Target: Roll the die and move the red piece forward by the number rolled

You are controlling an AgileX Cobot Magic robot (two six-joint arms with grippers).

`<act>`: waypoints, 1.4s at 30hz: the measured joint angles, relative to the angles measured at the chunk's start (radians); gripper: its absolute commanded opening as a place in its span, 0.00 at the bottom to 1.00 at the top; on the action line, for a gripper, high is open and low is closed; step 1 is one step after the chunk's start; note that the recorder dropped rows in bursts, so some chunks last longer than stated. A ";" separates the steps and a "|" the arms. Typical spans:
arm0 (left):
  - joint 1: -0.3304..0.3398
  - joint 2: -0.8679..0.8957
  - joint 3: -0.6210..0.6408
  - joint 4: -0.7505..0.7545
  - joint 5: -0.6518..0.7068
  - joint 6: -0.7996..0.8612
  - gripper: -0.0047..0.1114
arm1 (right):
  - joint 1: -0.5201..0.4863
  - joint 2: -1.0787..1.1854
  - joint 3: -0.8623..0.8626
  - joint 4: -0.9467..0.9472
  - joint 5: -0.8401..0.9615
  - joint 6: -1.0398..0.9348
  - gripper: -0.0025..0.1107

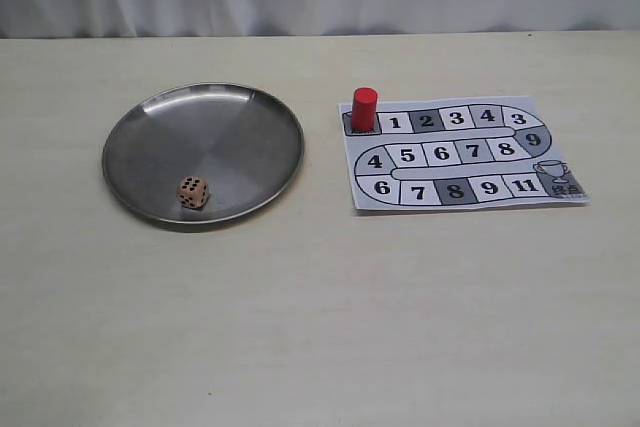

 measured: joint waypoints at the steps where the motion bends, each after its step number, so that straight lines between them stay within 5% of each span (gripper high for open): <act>1: 0.000 0.000 0.000 0.000 0.000 0.000 0.04 | 0.000 0.000 0.000 0.000 0.000 -0.014 0.07; 9: 0.000 0.000 0.000 0.000 0.000 0.000 0.04 | 0.000 0.228 0.000 0.000 0.000 -0.038 0.07; 25: 0.000 0.000 0.000 0.000 0.000 0.000 0.04 | 0.000 1.105 -0.248 0.000 0.116 -0.025 0.07; 31: 0.000 0.000 0.000 0.000 0.000 0.000 0.04 | 0.004 1.378 -0.420 0.000 0.243 0.001 0.18; 42: 0.000 0.000 0.000 0.000 0.000 0.000 0.04 | 0.272 1.616 -0.756 0.000 0.323 -0.006 0.38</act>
